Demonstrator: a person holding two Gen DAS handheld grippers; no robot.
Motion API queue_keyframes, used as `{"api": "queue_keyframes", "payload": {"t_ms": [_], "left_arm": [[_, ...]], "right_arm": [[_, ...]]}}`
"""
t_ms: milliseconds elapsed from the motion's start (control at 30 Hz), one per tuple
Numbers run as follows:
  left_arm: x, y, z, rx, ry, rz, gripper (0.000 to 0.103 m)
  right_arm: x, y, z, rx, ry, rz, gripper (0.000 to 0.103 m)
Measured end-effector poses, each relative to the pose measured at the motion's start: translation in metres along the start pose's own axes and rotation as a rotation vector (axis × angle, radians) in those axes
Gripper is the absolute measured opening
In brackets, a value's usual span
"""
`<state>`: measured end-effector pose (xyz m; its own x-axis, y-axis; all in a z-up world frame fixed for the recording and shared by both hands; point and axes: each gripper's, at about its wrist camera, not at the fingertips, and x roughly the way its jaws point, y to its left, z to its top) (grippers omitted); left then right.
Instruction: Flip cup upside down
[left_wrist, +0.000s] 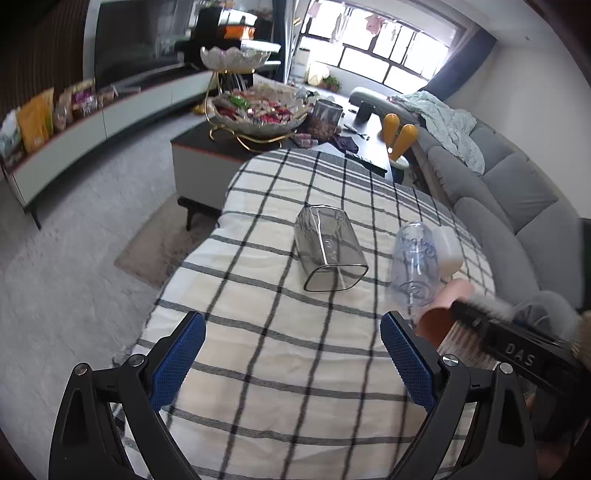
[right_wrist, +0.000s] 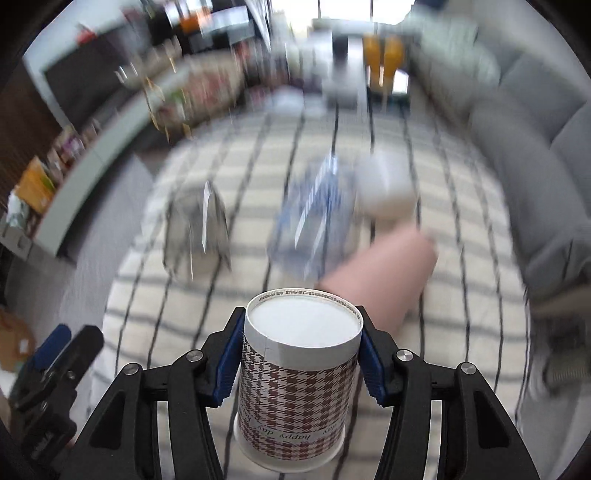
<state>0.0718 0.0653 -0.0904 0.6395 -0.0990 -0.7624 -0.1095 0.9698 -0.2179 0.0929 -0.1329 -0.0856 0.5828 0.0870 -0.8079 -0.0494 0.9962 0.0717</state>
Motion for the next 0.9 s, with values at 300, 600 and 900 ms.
{"api": "queue_keyframes", "payload": {"t_ms": [300,600,900], "left_arm": [[0.010,0.004,-0.022,0.046,-0.017,0.066,0.097],[0.015,0.005,-0.030,0.051,0.012,0.074,0.097],[0.008,0.004,-0.032,0.055,0.014,0.059,0.097]], "right_arm": [[0.001,0.012,-0.034,0.034,-0.285,-0.119,0.056],[0.022,0.015,-0.053,0.014,-0.189,-0.146,0.056],[0.015,0.018,-0.072,-0.007,-0.090,-0.109,0.057]]}}
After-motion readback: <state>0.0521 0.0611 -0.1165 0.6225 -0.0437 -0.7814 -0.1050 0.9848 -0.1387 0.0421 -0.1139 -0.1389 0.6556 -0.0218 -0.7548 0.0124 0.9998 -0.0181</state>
